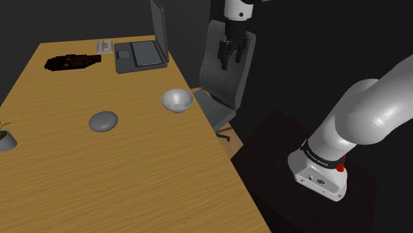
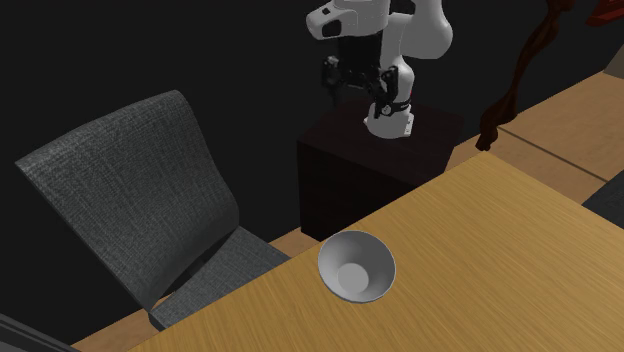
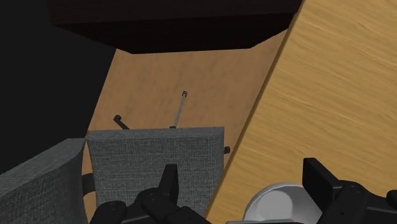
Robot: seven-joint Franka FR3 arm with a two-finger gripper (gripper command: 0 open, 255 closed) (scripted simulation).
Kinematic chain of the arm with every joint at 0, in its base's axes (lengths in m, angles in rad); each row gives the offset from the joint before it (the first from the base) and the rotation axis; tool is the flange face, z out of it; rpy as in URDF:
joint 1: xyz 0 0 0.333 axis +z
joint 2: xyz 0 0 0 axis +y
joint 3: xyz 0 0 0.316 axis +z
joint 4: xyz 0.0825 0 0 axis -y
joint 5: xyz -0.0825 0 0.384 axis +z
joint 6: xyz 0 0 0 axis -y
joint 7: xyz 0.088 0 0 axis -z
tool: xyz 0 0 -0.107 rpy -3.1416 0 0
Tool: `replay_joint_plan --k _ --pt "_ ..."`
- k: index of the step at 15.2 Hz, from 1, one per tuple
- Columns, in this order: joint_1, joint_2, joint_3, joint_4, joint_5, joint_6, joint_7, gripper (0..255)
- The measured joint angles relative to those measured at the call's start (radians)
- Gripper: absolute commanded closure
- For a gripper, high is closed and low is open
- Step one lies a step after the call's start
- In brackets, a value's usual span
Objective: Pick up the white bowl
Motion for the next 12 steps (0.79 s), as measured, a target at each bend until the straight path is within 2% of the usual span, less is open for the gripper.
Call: replay_joint_plan --k 6,12 --pt "0.003 0.245 0.005 0.124 0.019 0.103 0.018 0" --pt "0.006 0.488 0.008 0.3 0.035 0.154 0.032 0"
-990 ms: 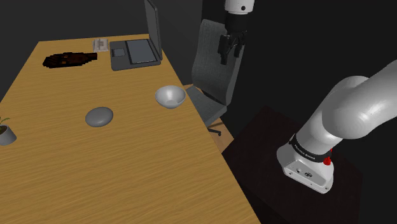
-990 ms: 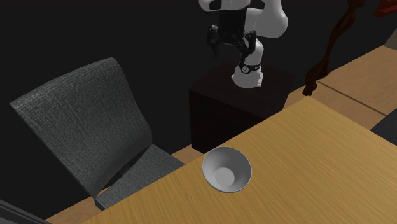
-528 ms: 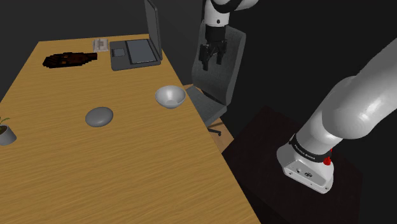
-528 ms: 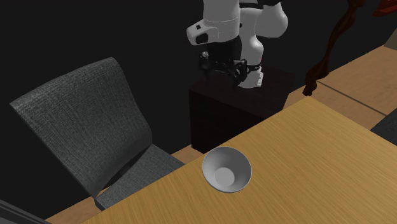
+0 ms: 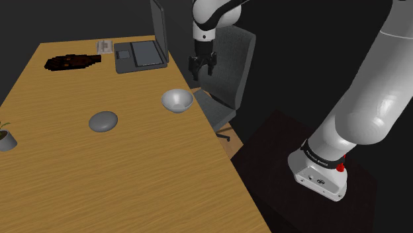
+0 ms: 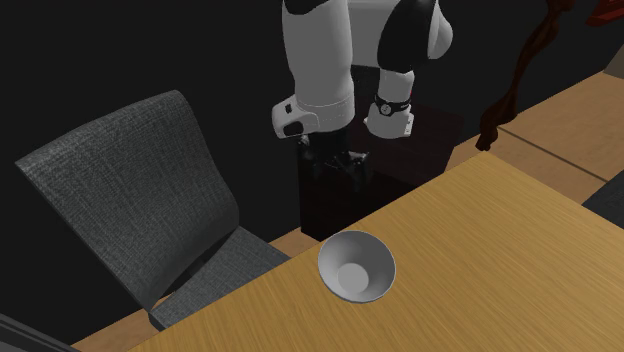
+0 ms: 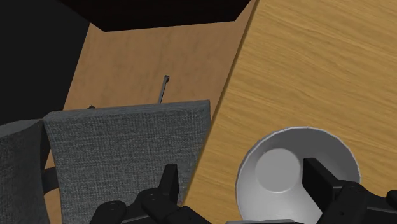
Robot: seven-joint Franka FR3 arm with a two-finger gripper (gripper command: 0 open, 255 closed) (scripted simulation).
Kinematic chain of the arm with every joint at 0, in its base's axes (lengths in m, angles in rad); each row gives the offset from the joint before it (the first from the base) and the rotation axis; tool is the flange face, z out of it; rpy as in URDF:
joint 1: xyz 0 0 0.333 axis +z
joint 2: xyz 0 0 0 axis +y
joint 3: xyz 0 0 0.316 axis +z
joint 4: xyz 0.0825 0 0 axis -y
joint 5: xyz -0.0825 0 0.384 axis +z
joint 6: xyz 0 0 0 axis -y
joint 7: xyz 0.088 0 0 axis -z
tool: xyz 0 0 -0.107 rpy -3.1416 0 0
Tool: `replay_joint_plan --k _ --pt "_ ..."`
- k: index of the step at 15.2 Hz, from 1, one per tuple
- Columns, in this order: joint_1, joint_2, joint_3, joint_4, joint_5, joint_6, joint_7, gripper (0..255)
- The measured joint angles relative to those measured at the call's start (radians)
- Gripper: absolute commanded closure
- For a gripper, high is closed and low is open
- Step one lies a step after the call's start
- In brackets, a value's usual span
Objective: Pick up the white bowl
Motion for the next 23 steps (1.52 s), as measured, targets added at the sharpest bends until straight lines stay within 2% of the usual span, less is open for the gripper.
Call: replay_joint_plan --k 7,15,16,23 --pt "0.01 0.274 0.006 0.245 0.015 0.012 0.025 0" --pt "0.012 0.358 0.006 0.254 0.018 0.083 0.019 0" --pt "0.012 0.36 0.005 0.253 0.018 0.086 0.018 255" --pt "0.012 0.361 0.005 0.253 0.017 0.09 0.018 255"
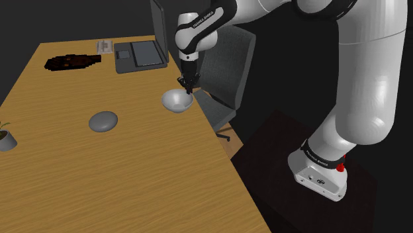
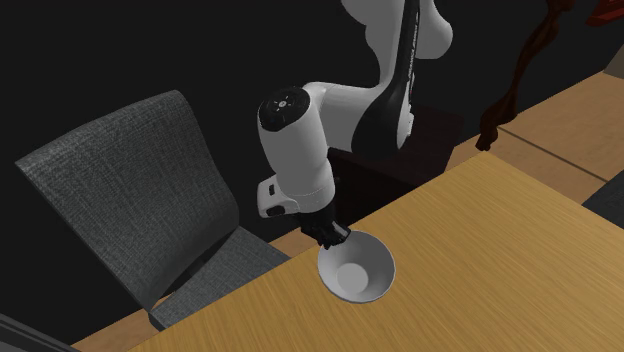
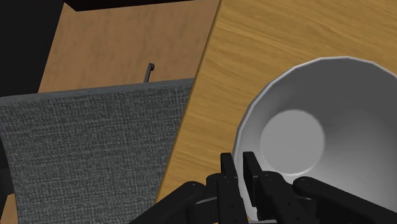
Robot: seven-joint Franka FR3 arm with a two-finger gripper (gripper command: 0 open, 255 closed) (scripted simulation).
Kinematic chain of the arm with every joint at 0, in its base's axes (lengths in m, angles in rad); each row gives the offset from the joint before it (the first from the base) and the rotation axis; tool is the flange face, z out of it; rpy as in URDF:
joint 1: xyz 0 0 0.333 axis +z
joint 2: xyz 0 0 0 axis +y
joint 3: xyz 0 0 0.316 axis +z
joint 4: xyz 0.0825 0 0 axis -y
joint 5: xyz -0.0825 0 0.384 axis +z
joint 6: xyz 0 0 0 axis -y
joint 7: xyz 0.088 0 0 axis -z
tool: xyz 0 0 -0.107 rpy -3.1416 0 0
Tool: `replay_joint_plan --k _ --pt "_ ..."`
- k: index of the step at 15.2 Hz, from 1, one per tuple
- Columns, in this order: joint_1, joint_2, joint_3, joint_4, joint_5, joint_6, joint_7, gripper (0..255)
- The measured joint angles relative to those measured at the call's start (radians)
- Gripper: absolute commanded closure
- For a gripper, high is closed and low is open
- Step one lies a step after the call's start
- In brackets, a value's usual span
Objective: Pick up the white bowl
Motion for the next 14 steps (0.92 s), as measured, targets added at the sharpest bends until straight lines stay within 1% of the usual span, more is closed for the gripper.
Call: replay_joint_plan --k 4,14 --pt "0.0 -0.004 0.0 -0.001 0.0 -0.004 0.0 255" --pt "-0.001 -0.075 0.001 0.025 -0.001 -0.1 0.013 255"
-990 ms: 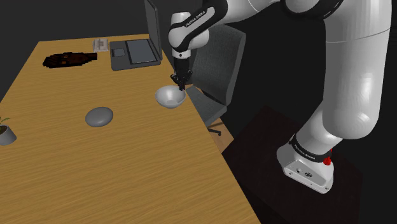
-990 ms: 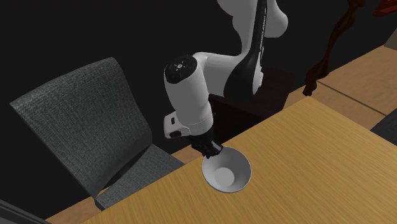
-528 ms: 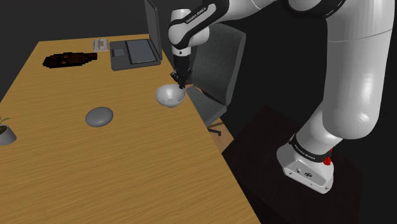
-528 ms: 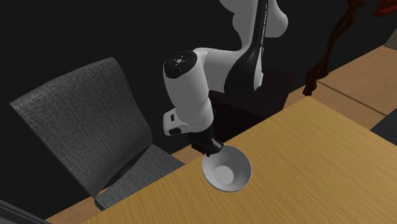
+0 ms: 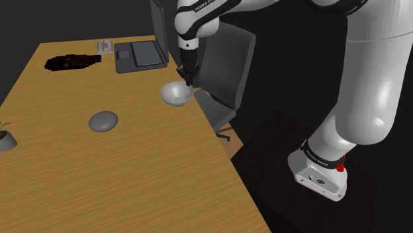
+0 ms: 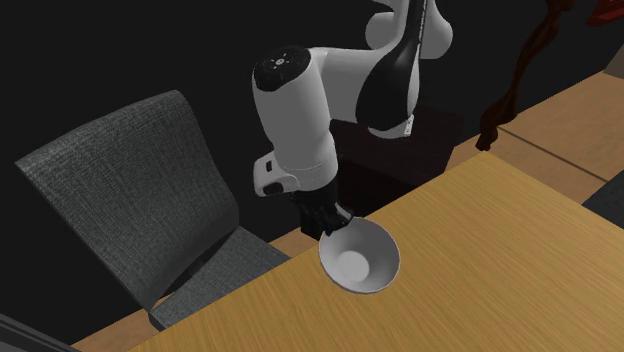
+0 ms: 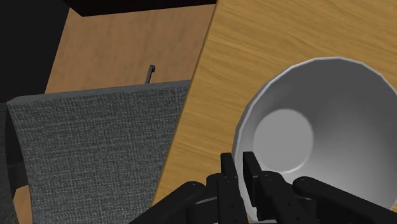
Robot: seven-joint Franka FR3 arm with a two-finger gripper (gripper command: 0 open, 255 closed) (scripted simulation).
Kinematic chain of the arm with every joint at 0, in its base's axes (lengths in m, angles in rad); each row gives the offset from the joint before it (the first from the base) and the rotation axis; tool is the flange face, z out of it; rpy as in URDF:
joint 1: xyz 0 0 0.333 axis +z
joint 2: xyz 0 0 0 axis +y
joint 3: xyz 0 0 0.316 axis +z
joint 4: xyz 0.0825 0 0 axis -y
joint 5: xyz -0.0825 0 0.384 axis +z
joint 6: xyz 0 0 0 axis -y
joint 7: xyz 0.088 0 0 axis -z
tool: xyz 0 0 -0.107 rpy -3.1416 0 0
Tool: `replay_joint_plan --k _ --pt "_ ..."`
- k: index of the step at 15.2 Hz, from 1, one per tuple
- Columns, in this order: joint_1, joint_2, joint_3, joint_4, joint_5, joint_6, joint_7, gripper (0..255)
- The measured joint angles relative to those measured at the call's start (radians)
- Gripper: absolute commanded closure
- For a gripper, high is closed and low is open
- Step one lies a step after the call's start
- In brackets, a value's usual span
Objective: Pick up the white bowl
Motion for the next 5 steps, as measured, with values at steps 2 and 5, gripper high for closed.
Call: replay_joint_plan --k 2,5 --pt "-0.001 -0.01 0.0 0.012 -0.001 -0.022 0.002 255" --pt "-0.001 -0.029 0.0 0.02 -0.001 -0.049 0.005 255"
